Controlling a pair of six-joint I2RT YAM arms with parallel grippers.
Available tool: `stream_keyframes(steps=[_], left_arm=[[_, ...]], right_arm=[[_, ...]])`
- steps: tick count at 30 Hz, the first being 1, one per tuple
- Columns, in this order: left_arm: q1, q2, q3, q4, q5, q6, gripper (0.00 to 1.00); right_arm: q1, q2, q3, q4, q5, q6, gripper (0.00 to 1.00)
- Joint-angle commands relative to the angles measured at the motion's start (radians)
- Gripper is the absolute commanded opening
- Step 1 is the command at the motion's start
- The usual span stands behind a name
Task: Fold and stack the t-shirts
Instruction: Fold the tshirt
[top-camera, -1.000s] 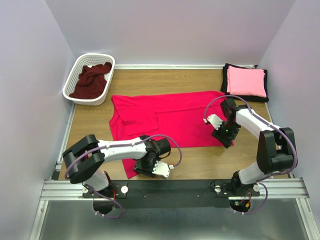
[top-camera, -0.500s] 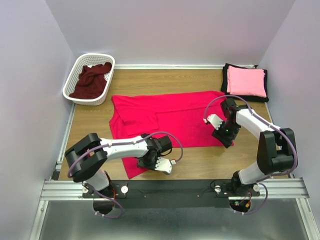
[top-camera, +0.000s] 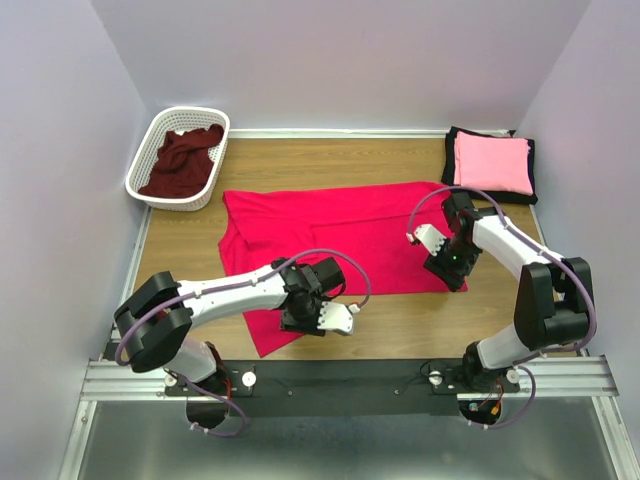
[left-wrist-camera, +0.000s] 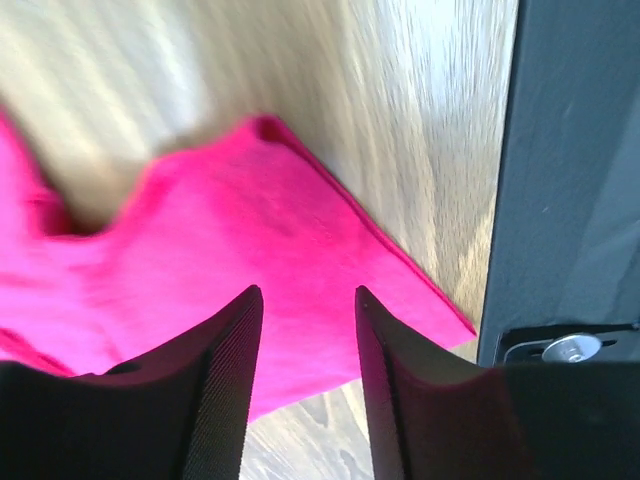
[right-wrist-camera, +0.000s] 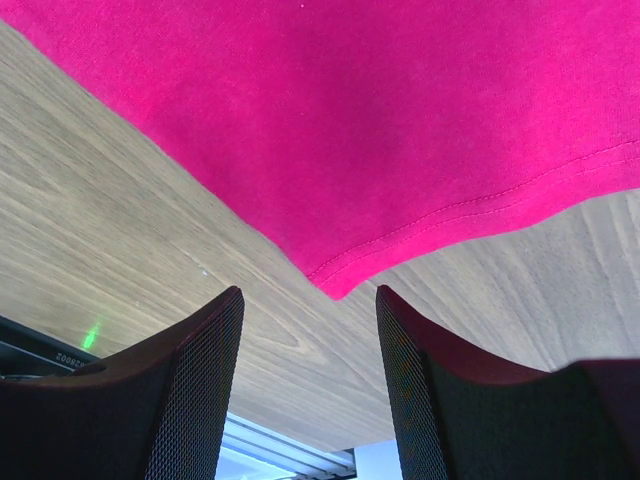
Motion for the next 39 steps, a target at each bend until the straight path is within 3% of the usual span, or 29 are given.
stream_keyframes(steps=[1,9,19,22,23,29,39], left_arm=[[0.001,-0.027,0.044,-0.042,0.074,-0.036,0.54],[-0.039,0.030,-0.019,0.036,0.003,-0.131,0.60],[-0.080,0.116,-0.062,0.102,-0.018,-0.148,0.61],[-0.082,0.128,-0.059,0.116,-0.025,-0.150,0.48],[-0.080,0.125,-0.059,0.121,-0.025,-0.147,0.36],[-0.069,0.073,-0.053,0.079,-0.028,-0.119,0.02],[0.048,-0.002,0.053,-0.047,-0.004,-0.039,0.00]], right_arm=[[0.007,0.000,0.028,-0.025,-0.015,-0.006,0.63],[0.007,0.011,0.029,-0.024,-0.014,0.003,0.63],[0.007,0.012,0.009,-0.016,-0.011,0.005,0.63],[0.007,0.002,0.000,-0.013,-0.006,-0.001,0.63],[0.007,-0.004,-0.001,-0.013,-0.003,-0.006,0.63],[0.004,-0.023,-0.018,-0.007,0.003,-0.030,0.63],[-0.022,-0.003,0.005,-0.002,-0.041,-0.090,0.60]])
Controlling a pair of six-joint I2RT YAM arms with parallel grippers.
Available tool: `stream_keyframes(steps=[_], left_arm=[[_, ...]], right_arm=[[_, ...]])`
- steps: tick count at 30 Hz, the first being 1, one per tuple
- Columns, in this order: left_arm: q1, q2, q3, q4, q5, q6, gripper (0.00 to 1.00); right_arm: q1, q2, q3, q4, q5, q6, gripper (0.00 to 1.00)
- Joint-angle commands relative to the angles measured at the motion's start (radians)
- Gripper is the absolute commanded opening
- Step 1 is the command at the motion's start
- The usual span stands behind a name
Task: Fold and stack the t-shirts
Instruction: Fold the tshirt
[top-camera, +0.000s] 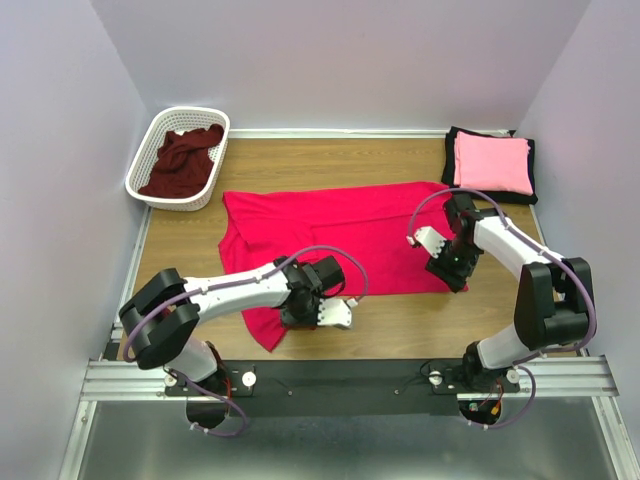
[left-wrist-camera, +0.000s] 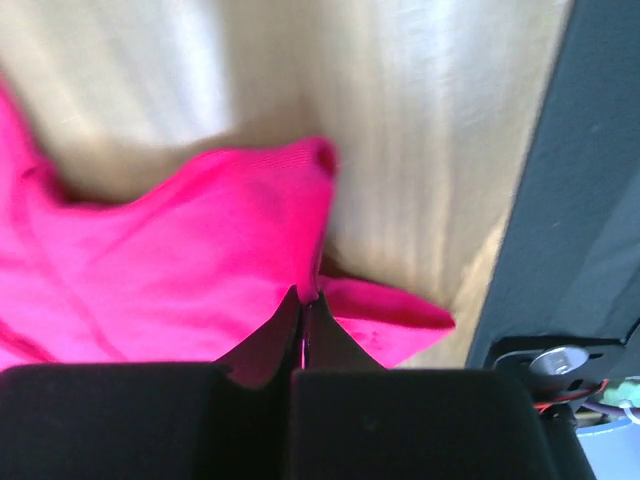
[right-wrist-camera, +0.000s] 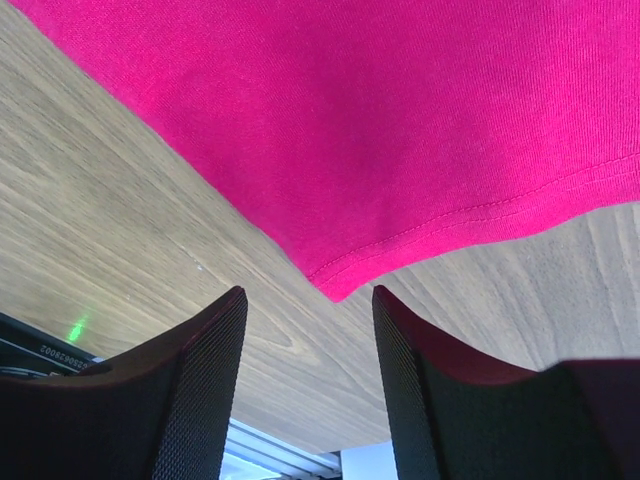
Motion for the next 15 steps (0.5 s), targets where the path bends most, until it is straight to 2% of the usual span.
stream_keyframes(steps=[1,8,15], left_arm=[[0.062,-0.029,0.052,-0.055,0.033,0.052,0.00],[0.137,-0.011,0.097,-0.075,0.049,0.086,0.00],[0.153,-0.009,0.097,-0.081,0.056,0.090,0.00]], right_arm=[[-0.009,-0.001,0.020,0.000,-0.037,-0.039,0.58],[-0.007,-0.006,-0.027,0.002,-0.031,-0.082,0.49],[-0.006,0.027,-0.093,0.106,0.012,-0.091,0.48]])
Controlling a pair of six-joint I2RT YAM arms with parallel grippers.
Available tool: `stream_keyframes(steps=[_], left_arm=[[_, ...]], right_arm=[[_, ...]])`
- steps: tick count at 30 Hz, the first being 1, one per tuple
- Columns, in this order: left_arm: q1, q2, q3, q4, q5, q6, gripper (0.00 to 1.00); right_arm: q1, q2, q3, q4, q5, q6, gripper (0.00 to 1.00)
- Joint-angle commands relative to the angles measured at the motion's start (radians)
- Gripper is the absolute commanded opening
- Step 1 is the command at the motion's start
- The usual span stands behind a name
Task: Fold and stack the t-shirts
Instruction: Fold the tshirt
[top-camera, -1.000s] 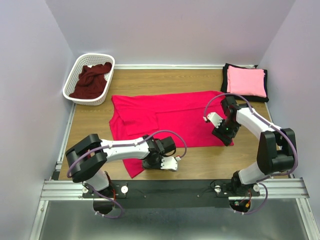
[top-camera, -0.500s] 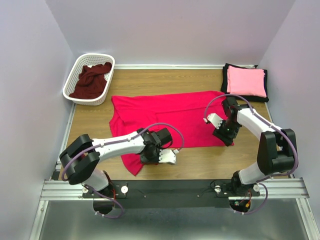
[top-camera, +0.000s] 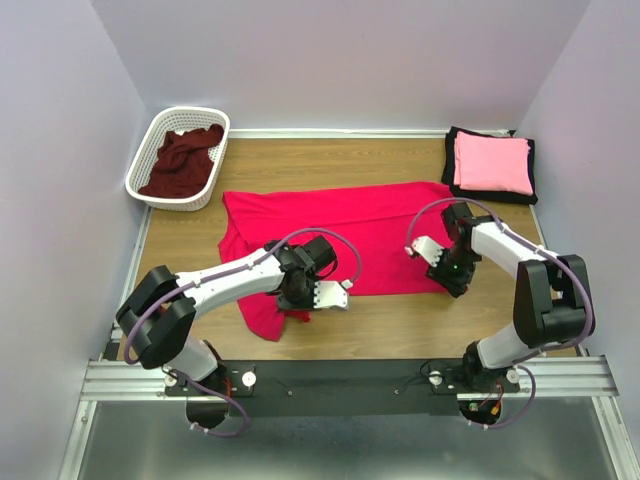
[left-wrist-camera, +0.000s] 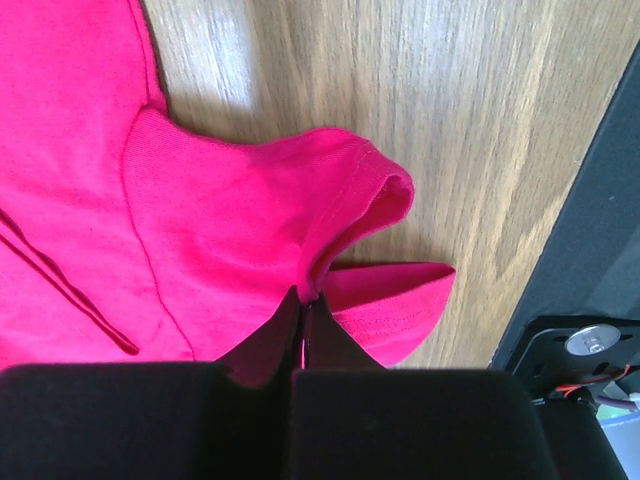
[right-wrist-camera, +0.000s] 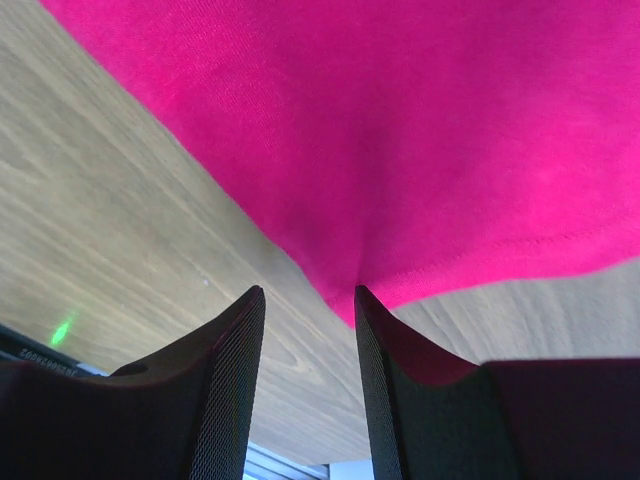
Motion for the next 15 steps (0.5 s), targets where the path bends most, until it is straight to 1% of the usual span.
stream_keyframes(steps=[1,4,6,7,10,11,12,13,15], left_arm=[[0.010,-0.003,0.014,-0.027,0.037,0.017,0.00],[0.019,-0.011,0.014,-0.030,0.038,0.017,0.00],[0.031,-0.019,0.017,-0.031,0.041,0.013,0.00],[0.036,-0.020,0.019,-0.033,0.047,0.013,0.00],[0.072,-0.036,0.034,-0.045,0.069,0.014,0.00],[0.082,-0.046,0.039,-0.059,0.074,0.027,0.00],[0.092,-0.052,0.046,-0.066,0.078,0.031,0.00],[0.102,-0.060,0.059,-0.074,0.083,0.036,0.00],[0.115,-0.089,0.083,-0.109,0.083,0.039,0.00]], right_arm=[[-0.005,0.025,-0.043,0.096,0.037,-0.027,0.48],[-0.005,0.035,-0.068,0.139,0.072,-0.032,0.48],[-0.005,0.039,-0.088,0.156,0.085,-0.037,0.43],[-0.005,0.039,-0.096,0.170,0.092,-0.037,0.37],[-0.005,0.026,-0.119,0.191,0.111,-0.043,0.27],[-0.005,0.021,-0.126,0.199,0.117,-0.043,0.17],[-0.005,0.013,-0.126,0.199,0.118,-0.041,0.10],[-0.007,0.007,-0.125,0.199,0.120,-0.035,0.01],[-0.007,-0.017,-0.123,0.193,0.125,-0.035,0.01]])
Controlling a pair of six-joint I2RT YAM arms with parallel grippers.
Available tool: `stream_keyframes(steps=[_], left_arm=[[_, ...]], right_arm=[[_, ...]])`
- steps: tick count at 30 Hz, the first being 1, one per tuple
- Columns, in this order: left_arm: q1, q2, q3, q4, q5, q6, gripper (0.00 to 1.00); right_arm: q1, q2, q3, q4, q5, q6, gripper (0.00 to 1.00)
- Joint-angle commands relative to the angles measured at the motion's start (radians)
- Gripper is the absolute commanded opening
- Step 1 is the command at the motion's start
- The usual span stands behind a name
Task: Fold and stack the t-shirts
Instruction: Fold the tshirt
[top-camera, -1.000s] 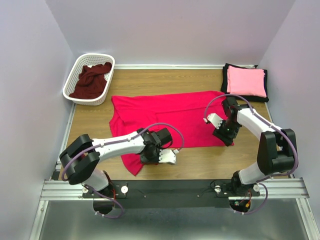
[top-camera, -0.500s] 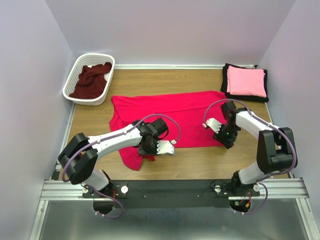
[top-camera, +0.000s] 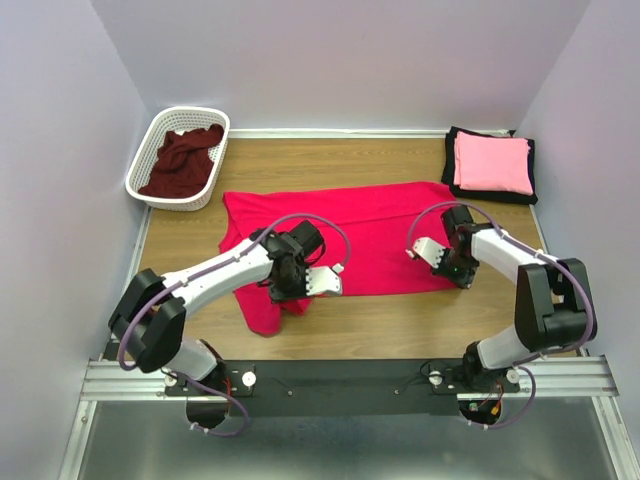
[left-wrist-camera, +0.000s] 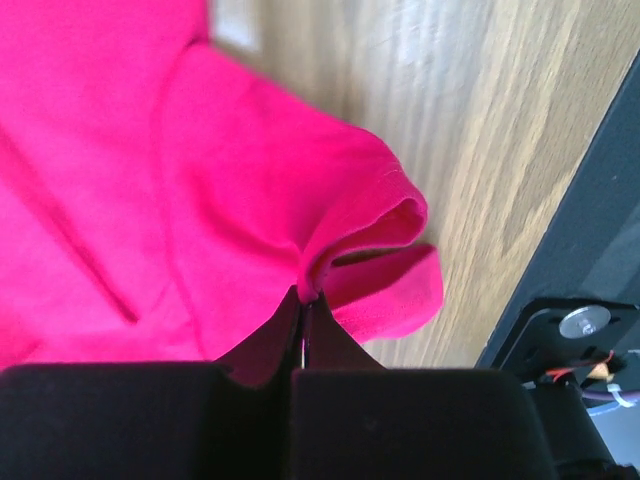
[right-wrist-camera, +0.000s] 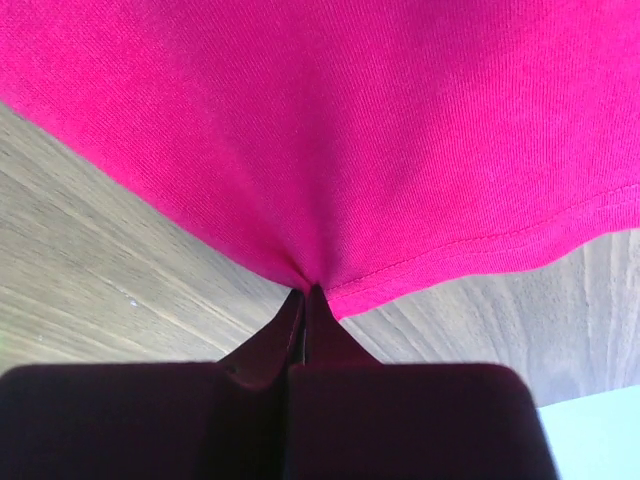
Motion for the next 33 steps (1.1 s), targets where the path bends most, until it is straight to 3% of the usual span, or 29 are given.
stream_keyframes(steps=[1,7,15,23,33], left_arm=[[0.023,-0.080,0.069,-0.081,0.046,0.024,0.00],[0.023,-0.178,0.111,-0.147,0.072,-0.009,0.00],[0.025,-0.286,0.096,-0.151,-0.063,-0.024,0.00],[0.106,-0.220,0.238,-0.145,-0.219,0.151,0.00],[0.290,-0.016,0.454,-0.138,-0.229,0.444,0.00]], right_arm=[[-0.007,-0.044,-0.043,0.038,0.018,-0.012,0.01],[-0.006,-0.150,-0.016,-0.071,0.004,-0.015,0.01],[-0.007,-0.261,0.013,-0.148,0.012,-0.013,0.00],[-0.018,-0.150,0.165,-0.148,0.001,-0.024,0.00],[-0.039,0.075,0.383,-0.146,-0.022,-0.065,0.01]])
